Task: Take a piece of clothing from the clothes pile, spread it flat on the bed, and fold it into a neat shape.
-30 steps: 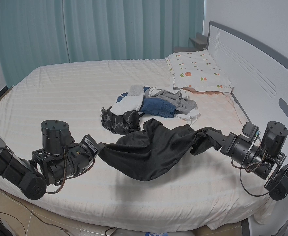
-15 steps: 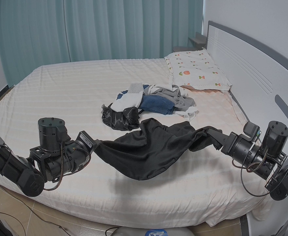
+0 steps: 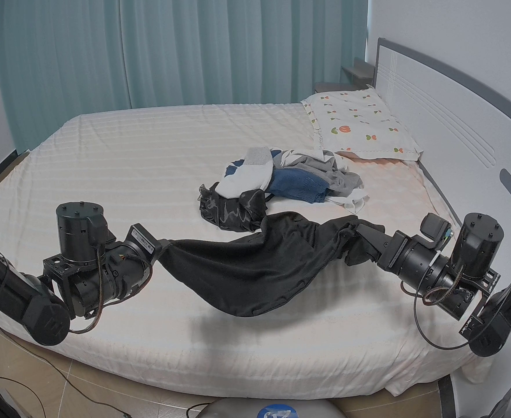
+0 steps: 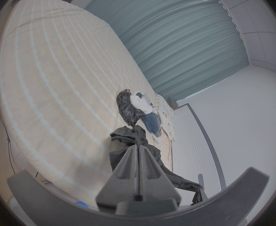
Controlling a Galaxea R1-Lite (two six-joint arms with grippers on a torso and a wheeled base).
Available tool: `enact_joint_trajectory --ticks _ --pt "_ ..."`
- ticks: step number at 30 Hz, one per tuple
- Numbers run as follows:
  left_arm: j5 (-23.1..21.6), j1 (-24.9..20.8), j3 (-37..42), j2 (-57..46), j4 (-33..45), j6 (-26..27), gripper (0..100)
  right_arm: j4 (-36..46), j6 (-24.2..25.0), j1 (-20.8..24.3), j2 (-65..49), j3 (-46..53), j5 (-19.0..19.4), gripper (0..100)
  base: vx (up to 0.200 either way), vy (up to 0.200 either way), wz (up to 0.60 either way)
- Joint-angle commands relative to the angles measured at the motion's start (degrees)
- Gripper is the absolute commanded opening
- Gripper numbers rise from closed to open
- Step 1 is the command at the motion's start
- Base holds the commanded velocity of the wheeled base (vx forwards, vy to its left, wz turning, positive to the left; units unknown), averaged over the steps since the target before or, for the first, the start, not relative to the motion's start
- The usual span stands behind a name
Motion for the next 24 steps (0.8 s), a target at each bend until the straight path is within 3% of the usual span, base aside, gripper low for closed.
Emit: enact_joint_trajectory --ticks 1,24 --pt "0.10 0.27 0.19 -1.69 0.00 -0.02 0 0.01 -0.10 1.31 0.65 -1.17 -0.86 0 0.000 0.200 0.00" --pt "0.10 1.67 0.54 -6.18 0.52 0.51 0 -0.08 -4.58 3.07 -0.66 -4.94 -2.18 0 0.000 0.200 0.00"
